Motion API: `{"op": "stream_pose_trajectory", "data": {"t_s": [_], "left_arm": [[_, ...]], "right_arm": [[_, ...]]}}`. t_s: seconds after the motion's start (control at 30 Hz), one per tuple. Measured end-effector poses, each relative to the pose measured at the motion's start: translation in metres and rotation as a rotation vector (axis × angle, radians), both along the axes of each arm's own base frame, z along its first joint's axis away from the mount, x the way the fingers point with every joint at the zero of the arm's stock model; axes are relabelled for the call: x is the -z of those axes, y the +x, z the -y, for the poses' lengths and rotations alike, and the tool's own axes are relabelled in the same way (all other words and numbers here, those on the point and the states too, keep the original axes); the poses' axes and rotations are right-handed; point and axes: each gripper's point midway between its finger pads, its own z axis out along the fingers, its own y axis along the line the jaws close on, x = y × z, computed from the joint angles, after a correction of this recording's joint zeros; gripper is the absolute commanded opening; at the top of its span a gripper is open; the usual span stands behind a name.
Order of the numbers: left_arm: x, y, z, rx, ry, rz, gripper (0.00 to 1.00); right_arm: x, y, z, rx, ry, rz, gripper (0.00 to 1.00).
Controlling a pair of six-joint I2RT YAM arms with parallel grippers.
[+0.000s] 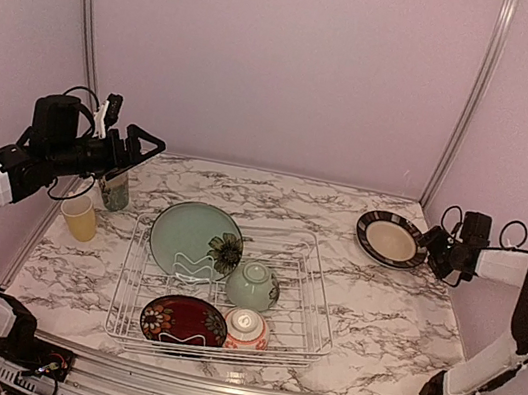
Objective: Unload the mixed dishes from the dish rack
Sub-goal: Grab the plate, then grab the plate from the dish rack.
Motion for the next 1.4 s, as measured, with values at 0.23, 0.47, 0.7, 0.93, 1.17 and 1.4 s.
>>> {"op": "stream_pose_trajectory", "data": {"t_s": [0.23, 0.47, 0.7, 0.93, 1.17, 1.4], "left_arm": [[0.012, 0.004, 0.005, 0.01, 0.01, -0.031, 0.99], [0.014, 0.003, 0.009, 0.019, 0.009, -0.039, 0.99], [0.014, 0.003, 0.01, 0.021, 0.01, -0.039, 0.99], [0.01, 0.001, 0.009, 0.017, 0.008, -0.028, 0.99], [0.005, -0.002, 0.007, 0.014, 0.009, -0.012, 0.99], [0.006, -0.002, 0.005, 0.004, 0.023, -0.007, 0.99]], "right_arm": [[-0.067, -0.005, -0.02, -0.111, -0.208, 0.168, 0.77], [-0.115, -0.019, -0.142, -0.52, -0.369, 0.371, 0.77], [-0.18, -0.033, -0.242, -0.847, -0.384, 0.608, 0.8], [-0.17, -0.061, -0.363, -1.18, -0.349, 0.66, 0.81], [-0.125, -0.093, -0.459, -1.443, -0.385, 0.605, 0.77], [-0.087, -0.1, -0.498, -1.551, -0.439, 0.524, 0.68]]}}
